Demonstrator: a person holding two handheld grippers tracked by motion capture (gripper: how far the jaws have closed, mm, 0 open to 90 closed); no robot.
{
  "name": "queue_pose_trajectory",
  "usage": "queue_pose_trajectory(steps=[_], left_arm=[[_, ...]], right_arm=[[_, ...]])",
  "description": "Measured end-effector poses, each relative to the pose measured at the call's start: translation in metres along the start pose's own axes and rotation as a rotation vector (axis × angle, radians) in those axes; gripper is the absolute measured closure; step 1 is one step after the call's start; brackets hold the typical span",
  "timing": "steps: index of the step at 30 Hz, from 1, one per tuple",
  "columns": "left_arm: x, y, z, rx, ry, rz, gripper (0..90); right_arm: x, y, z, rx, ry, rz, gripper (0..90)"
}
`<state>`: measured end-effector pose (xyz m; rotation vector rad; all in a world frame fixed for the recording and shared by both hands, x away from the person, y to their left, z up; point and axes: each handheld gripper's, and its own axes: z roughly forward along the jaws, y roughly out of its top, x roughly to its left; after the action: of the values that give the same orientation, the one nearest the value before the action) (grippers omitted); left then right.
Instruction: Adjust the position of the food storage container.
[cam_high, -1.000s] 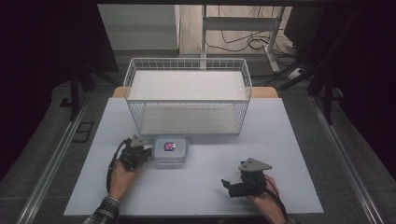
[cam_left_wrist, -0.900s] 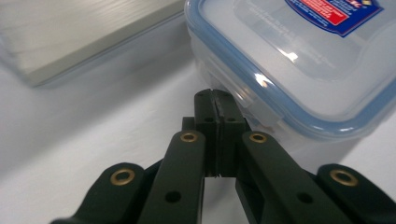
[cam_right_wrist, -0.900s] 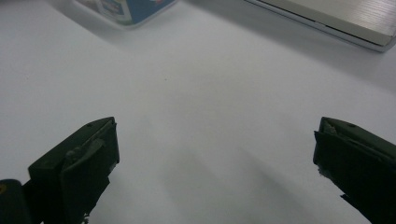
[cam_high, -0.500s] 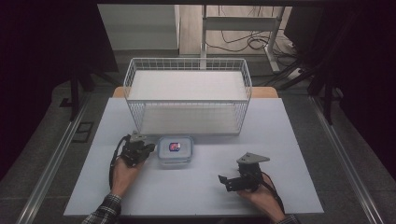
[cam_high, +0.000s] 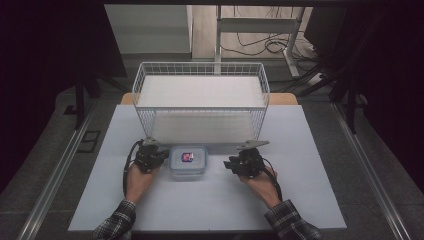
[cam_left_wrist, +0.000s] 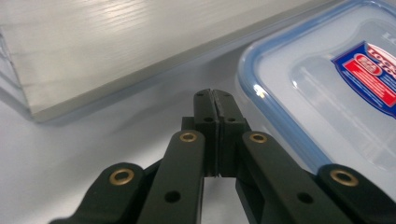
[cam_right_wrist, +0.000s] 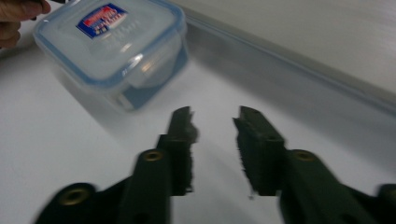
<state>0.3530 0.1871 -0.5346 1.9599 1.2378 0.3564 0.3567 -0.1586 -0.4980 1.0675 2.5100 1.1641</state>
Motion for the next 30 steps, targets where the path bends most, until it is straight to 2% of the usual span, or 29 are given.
queue_pose_trajectory(steps=[2,5,6,10,12,13,16,20,23,30], left_arm=[[-0.003,0.0,0.002,-0.002,-0.01,-0.003,90.0],[-0.01,-0.001,0.007,-0.008,-0.042,-0.009,90.0],[-0.012,0.0,0.008,-0.005,-0.046,-0.009,90.0],[-0.024,0.002,0.013,0.016,-0.086,0.025,90.0],[-0.03,0.006,0.013,0.015,-0.075,0.054,90.0],[-0.029,0.009,0.012,0.004,-0.061,0.049,90.0],[-0.024,0.014,0.013,-0.019,-0.094,0.007,90.0],[-0.032,0.013,0.016,0.006,-0.092,0.025,90.0],[-0.036,0.011,0.013,0.016,-0.097,0.038,90.0],[-0.049,0.009,0.011,0.028,-0.109,0.075,90.0]], right_arm=[[0.001,0.006,0.009,0.007,0.005,-0.017,80.6],[0.0,0.011,0.017,0.014,-0.018,-0.033,88.2],[-0.002,0.012,0.021,0.014,-0.021,-0.021,89.4],[-0.009,0.014,0.028,0.025,-0.037,0.004,89.7],[-0.012,0.013,0.03,0.031,-0.037,0.015,89.7],[-0.014,0.014,0.031,0.031,-0.036,0.01,89.7],[-0.016,0.017,0.035,0.029,-0.044,0.014,89.6],[-0.015,0.02,0.042,0.029,-0.013,0.03,89.3],[-0.011,0.018,0.04,0.037,-0.029,0.01,88.6],[-0.009,0.006,0.026,0.039,-0.001,0.033,88.8]])
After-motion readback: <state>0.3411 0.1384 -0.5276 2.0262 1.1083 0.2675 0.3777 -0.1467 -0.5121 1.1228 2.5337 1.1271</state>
